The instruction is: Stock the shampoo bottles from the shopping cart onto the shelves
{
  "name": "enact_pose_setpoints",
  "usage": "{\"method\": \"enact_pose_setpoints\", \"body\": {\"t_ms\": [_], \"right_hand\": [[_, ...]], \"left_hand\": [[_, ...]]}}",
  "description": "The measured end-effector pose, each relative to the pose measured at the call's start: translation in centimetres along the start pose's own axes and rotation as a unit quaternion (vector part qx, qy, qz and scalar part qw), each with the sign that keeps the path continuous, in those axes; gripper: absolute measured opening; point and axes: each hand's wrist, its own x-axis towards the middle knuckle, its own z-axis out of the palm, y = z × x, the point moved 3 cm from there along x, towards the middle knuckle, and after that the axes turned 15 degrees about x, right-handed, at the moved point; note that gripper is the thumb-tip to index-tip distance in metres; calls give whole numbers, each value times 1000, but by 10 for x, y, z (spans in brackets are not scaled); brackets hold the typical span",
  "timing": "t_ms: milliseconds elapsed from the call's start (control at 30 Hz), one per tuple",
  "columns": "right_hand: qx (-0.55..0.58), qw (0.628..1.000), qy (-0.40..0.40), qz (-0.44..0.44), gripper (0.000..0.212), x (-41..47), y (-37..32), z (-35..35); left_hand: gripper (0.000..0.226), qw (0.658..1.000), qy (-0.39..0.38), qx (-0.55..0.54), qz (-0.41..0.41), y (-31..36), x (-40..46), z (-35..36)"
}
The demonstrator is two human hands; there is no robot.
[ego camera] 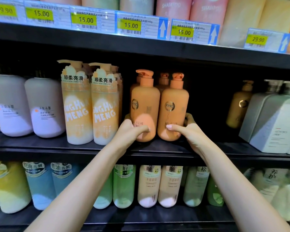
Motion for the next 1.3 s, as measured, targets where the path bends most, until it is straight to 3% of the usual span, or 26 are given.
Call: {"method": "enact_pose_setpoints", "body": {"t_ms": [100, 267, 333, 433, 600, 800, 1100, 1200, 1300], "right_hand": [[-3, 1000, -3, -5, 75, -1, -1, 1], [-12, 1000, -21, -11, 74, -1, -2, 2], [-21, 999, -36, -9, 70, -1, -2, 3], [-48, 997, -60, 0, 64, -3, -2, 6], [-91, 995, -51, -3, 62, -2, -2, 7], [-100, 994, -38, -4, 61, 2, 1, 5], [-140, 989, -50, -7, 65, 2, 1, 6], [-204, 979, -10, -22, 70, -8, -10, 10], [-318, 935, 80, -132, 70, -41, -18, 15]], "left_hand": [[65, 998, 33, 44, 16, -3, 3, 1], [72, 982, 88, 167, -5, -1, 7, 4], [73, 986, 69, 154, -6, 0, 6, 4], [57, 994, 59, 97, 8, 4, 0, 1], [83, 993, 78, 86, -3, -1, 4, 1], [36, 985, 88, 147, -18, 0, 6, 3], [35, 970, 98, 221, -10, 8, -3, 6], [50, 965, 100, 242, -16, 10, -16, 3], [66, 967, 90, 237, 25, 10, -41, -2]]}}
